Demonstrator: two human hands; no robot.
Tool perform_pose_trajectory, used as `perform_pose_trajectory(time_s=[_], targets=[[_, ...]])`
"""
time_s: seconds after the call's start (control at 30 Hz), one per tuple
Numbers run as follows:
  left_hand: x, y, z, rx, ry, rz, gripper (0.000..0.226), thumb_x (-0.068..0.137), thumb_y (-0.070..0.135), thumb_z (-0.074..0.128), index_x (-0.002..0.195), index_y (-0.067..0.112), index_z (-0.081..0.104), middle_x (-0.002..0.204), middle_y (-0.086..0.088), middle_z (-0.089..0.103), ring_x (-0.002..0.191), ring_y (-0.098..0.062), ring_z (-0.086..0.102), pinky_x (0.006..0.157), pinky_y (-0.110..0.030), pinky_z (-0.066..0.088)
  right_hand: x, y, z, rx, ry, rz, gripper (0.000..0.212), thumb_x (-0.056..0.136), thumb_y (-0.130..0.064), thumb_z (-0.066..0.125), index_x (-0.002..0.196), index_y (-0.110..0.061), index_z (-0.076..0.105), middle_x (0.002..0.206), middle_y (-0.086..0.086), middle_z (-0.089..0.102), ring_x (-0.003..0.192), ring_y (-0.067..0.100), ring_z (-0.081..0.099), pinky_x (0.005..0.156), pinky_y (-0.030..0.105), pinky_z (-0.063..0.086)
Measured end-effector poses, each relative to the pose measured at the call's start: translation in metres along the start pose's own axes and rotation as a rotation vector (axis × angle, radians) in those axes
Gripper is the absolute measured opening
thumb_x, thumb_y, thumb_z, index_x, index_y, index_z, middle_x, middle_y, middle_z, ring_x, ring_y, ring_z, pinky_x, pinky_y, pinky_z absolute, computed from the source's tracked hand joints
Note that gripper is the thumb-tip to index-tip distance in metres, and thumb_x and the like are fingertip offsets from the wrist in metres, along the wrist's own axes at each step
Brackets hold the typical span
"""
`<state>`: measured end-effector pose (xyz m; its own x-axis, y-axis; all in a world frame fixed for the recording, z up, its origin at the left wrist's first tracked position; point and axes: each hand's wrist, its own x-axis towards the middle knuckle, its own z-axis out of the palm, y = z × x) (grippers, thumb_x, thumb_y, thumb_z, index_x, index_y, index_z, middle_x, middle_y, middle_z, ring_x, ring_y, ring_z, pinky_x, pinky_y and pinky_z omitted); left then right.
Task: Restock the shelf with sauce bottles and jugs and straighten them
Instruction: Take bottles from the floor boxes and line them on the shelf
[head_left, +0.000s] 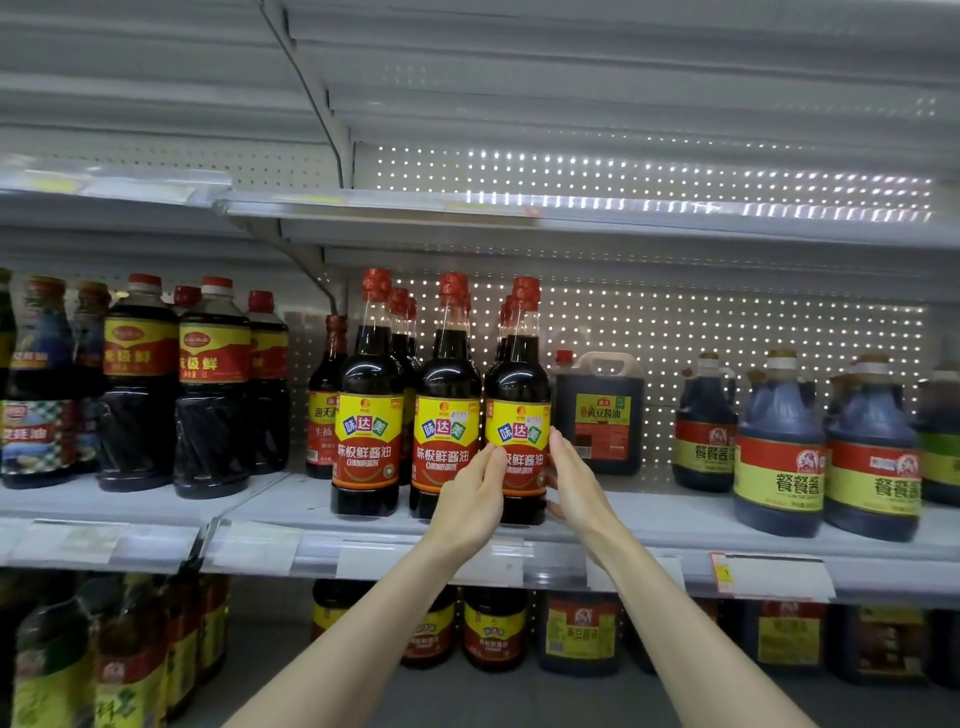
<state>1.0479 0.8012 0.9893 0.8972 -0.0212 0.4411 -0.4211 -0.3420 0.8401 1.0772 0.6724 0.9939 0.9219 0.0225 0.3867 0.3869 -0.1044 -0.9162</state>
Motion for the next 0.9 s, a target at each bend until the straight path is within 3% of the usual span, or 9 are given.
perform_pose_trajectory(time_s=[0.27,0.53,0.73,0.9], targets=[[-0.003,-0.005,0.003,-0.070,0.040,0.019,0.046,0.103,0.042,0.029,0.140,0.021,0.048,0.126,0.009,0.059,0.115,-0.006,0.053,0.094,-0.022,0.041,-0.001,0.013,0.002,-0.041,0.038,-0.048,0.052,0.100,-0.052,0.029,0.148,-0.033,0.032,0.143,-0.005,0.046,0.129,0.011,0.045,0.108,0.038,0.041],[-0.009,-0.003,0.001,-0.047,0.050,0.040,0.039,0.104,0.039,0.029,0.129,0.025,0.055,0.103,0.021,0.056,0.091,0.010,0.051,0.073,-0.007,0.036,-0.004,0.010,0.001,-0.042,0.037,-0.033,0.049,0.101,-0.050,0.028,0.145,-0.032,0.035,0.129,-0.007,0.049,0.119,0.010,0.047,0.096,0.029,0.043],[-0.008,-0.003,0.002,-0.042,0.055,0.038,0.040,0.103,0.040,0.029,0.131,0.025,0.055,0.104,0.021,0.056,0.089,0.010,0.051,0.073,-0.008,0.035,-0.003,0.009,0.002,-0.034,0.042,-0.020,0.051,0.100,-0.052,0.029,0.146,-0.030,0.036,0.137,-0.002,0.049,0.124,0.014,0.048,0.100,0.032,0.044],[-0.009,-0.004,0.004,-0.051,0.057,0.031,0.041,0.103,0.040,0.029,0.133,0.025,0.053,0.111,0.016,0.058,0.089,0.009,0.051,0.073,-0.008,0.035,-0.005,0.009,0.002,-0.014,0.042,-0.016,0.051,0.100,-0.052,0.029,0.145,-0.030,0.037,0.135,-0.001,0.051,0.121,0.013,0.049,0.093,0.029,0.044]])
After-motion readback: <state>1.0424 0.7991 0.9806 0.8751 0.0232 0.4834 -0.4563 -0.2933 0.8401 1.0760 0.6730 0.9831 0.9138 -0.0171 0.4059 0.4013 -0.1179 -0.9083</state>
